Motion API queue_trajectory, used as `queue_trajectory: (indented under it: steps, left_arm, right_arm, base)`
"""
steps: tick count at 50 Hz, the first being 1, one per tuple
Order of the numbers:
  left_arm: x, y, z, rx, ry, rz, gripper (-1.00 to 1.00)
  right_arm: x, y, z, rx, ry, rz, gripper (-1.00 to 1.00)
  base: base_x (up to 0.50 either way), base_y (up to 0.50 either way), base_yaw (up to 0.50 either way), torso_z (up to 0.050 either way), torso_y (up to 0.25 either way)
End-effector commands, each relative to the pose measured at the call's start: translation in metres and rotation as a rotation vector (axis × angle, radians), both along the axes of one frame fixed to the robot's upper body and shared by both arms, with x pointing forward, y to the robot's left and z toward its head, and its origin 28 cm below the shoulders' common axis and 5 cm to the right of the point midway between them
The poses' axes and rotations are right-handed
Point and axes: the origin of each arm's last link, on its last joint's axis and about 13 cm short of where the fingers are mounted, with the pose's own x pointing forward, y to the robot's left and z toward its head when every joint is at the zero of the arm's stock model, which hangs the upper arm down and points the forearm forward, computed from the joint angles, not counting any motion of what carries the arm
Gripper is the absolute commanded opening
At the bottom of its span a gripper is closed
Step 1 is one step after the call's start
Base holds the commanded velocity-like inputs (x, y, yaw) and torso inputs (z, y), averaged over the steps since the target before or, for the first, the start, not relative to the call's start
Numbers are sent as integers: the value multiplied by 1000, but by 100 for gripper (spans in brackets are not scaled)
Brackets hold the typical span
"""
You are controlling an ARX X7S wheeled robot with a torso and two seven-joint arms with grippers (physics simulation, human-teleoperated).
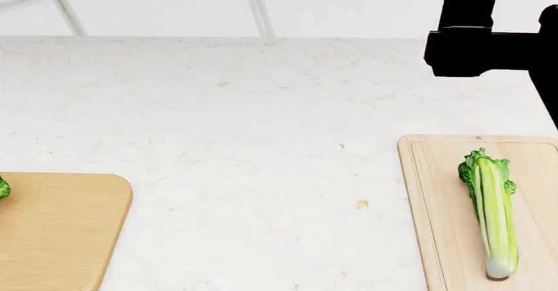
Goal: Place the celery and the celery on separate cutting boards.
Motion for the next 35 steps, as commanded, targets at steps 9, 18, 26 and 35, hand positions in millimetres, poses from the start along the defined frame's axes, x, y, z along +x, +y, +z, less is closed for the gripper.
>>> queue_trajectory:
  steps: [9,18,26,35]
  left_arm:
    - [1,-66,86,-36,-23,-32,100]
    - [-4,-61,94,-55,-54,-37,100]
    - [-7,-59,97,-53,-58,-43,100]
    - [-5,-62,95,-52,-59,-45,100]
  right_arm:
    - [-4,5,23,12,-87,9,100]
    - [-1,3,26,-60,-126,-26,100]
    - [0,5,31,-14,-128,17,100]
    - [1,4,32,-3,-131,32,100]
  base:
    - [0,0,0,0,0]
    - [0,0,0,0,0]
    - [0,0,0,0,0]
    - [0,0,0,0,0]
